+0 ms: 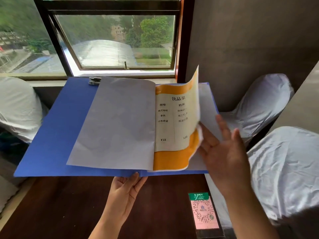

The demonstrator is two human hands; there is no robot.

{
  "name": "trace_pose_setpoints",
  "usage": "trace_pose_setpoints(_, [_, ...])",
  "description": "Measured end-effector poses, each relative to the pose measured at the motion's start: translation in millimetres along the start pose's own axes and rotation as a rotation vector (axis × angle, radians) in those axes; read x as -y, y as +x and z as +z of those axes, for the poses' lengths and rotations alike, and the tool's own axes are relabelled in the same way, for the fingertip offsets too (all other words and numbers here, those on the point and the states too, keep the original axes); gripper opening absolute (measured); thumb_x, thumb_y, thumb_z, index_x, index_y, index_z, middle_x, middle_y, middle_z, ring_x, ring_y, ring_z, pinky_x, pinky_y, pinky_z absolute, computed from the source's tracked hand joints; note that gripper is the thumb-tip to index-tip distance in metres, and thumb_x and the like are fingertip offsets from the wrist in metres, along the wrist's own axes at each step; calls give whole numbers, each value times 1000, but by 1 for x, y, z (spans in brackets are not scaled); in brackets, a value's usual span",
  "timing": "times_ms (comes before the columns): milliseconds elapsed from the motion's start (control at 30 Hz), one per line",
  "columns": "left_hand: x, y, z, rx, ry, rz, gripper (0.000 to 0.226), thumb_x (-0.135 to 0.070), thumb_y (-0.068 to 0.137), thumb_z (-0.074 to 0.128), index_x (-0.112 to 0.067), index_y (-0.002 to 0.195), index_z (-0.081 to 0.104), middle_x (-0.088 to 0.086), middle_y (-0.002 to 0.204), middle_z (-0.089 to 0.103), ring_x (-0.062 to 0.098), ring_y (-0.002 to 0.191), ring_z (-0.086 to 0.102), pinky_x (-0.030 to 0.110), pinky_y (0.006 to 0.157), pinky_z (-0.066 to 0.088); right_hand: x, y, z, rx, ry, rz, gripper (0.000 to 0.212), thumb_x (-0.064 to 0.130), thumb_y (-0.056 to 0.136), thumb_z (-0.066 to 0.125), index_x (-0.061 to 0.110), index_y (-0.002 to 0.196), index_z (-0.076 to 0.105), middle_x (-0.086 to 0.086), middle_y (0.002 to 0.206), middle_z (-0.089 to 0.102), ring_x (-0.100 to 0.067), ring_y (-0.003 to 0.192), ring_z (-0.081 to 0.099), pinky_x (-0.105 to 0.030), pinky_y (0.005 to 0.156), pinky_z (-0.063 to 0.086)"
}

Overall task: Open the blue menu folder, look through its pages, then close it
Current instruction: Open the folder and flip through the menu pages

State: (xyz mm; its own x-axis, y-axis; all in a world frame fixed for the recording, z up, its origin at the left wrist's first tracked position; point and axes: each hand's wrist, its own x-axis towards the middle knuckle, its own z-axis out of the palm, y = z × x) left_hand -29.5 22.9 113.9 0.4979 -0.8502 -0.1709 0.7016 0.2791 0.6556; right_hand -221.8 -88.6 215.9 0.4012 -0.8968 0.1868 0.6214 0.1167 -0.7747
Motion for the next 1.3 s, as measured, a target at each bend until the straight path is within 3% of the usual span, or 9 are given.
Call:
trace_pose_setpoints(167, [3,-4,3,7,-4,0,32,3,68,56,-9,97,58,7,85,77,25,84,73,32,60,60,-41,2,33,-93,-737,-54,41,16,92,52,28,131,44,0,130,57,-14,113,58,-31,81,57])
trace_pose_setpoints(267, [3,-7,5,26,17,21,31,3,69,57,-7,98,60,8,90,76,27,89,71,29,63,60,-59,-5,43,32,-1042,-161,54,19,94,50,31,141,27,1,150,32,-16,135,32,-33,108,35])
trace_pose_setpoints(400, [2,-10,5,65,32,34,35,3,72,56,-2,106,57,13,92,75,25,86,72,27,64,59,-77,-14,65,217,-1341,-361,52,13,93,51,29,140,33,8,154,16,-10,141,13,-13,110,11])
trace_pose_setpoints(533, [0,-15,5,116,65,40,37,0,75,55,3,112,55,14,84,75,22,74,72,26,60,59,-91,-20,78,132,-1395,-452,58,10,83,65,26,135,43,-6,153,21,-23,141,12,-44,112,14])
trace_pose_setpoints(967, [-2,-17,7,118,53,31,28,4,75,55,-4,99,67,18,91,74,28,86,72,30,68,59,-74,-18,63,403,-1409,-316,40,20,93,53,19,132,47,0,143,44,-12,134,36,-18,108,23])
trace_pose_setpoints(1033, [-2,-17,6,101,45,18,29,5,72,56,0,100,60,18,92,74,31,89,71,31,67,59,-51,-15,49,314,-1325,-335,40,12,90,58,16,129,51,-1,136,51,-11,126,46,-14,103,31])
trace_pose_setpoints(1167, [-6,-18,3,55,43,21,29,5,69,57,-4,97,52,13,84,76,30,85,72,30,62,59,-5,-2,-8,-128,-1545,-493,48,1,77,70,7,123,56,-21,130,54,-36,119,51,-39,100,36])
trace_pose_setpoints(1233, [-6,-17,2,39,23,23,28,5,69,57,-5,94,53,12,83,76,28,84,72,30,62,59,14,1,-42,-236,-1594,-350,60,1,74,73,8,129,50,-28,130,49,-43,118,47,-48,97,38])
trace_pose_setpoints(1300, [-6,-15,1,34,7,26,28,5,69,57,-6,95,55,11,85,76,27,85,72,30,62,59,31,-3,-66,-145,-1308,-41,66,2,79,68,23,135,41,-17,123,56,-32,110,57,-41,85,51])
